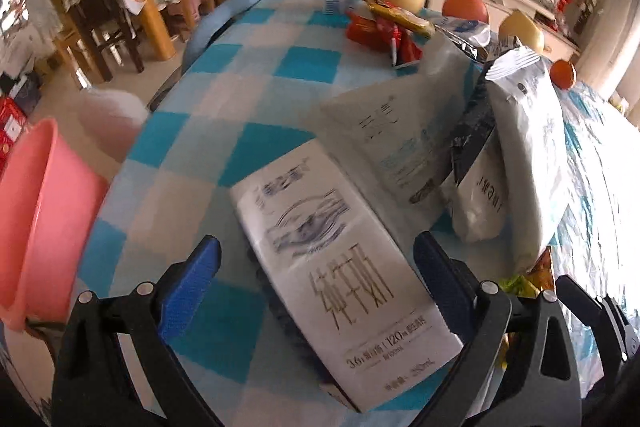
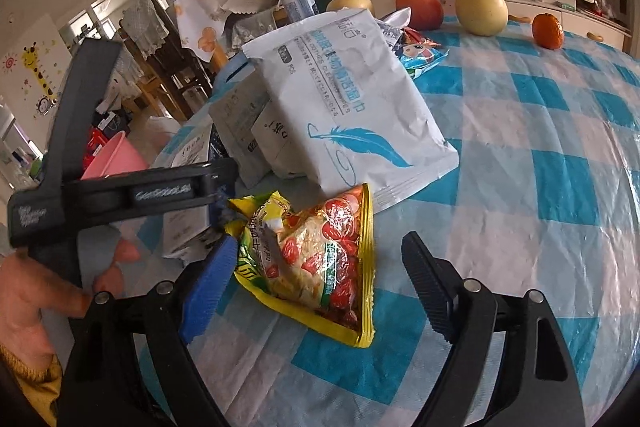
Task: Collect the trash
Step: 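Grasp the white milk carton with the left tool while the right tool grasps the yellow snack bag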
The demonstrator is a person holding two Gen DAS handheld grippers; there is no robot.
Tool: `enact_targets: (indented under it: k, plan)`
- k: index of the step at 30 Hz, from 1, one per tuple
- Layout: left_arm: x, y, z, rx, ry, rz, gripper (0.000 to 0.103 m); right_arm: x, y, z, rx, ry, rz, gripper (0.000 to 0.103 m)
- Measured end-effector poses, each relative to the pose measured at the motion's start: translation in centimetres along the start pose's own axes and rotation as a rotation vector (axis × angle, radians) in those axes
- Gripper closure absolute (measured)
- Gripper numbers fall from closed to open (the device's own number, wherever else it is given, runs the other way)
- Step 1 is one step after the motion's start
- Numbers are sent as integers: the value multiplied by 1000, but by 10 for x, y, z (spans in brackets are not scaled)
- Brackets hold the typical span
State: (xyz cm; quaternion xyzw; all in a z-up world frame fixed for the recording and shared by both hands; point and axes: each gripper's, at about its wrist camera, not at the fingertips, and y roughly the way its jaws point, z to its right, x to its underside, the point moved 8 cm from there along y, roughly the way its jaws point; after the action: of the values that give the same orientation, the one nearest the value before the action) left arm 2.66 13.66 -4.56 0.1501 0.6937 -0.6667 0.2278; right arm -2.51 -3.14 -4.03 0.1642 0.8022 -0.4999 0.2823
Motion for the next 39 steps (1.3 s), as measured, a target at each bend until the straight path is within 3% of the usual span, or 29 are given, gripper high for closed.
enact_targets:
  k: [2,4,5,14,17,19,26,28,39]
  plan:
    - [5,-2,-5,16,-29,-4,16,0,4,1,4,-2,-10,14]
    - [8,-2,-10,9,-46,-10,33,0,7,2,14,-4,-19,11]
    - [9,-2,-13,4,-52,-12,36,0,7,1,16,-7,-17,11]
    - [10,-3,-23,80,-56,24,39,-1,8,-1,16,-17,-15,11]
    - [10,-4,-26,101,-54,28,39,0,8,-4,9,-29,-13,21]
    - [8,-5,-31,110,-59,32,39,1,7,-10,-8,-37,-11,33]
    - [-1,-17,-48,131,-74,79,39,5,4,-24,17,-101,10,51]
    - [-3,-21,-52,140,-76,90,39,5,1,-24,20,-94,17,60]
    - [-19,-52,-84,136,-97,190,39,-6,-20,-51,36,-115,90,66]
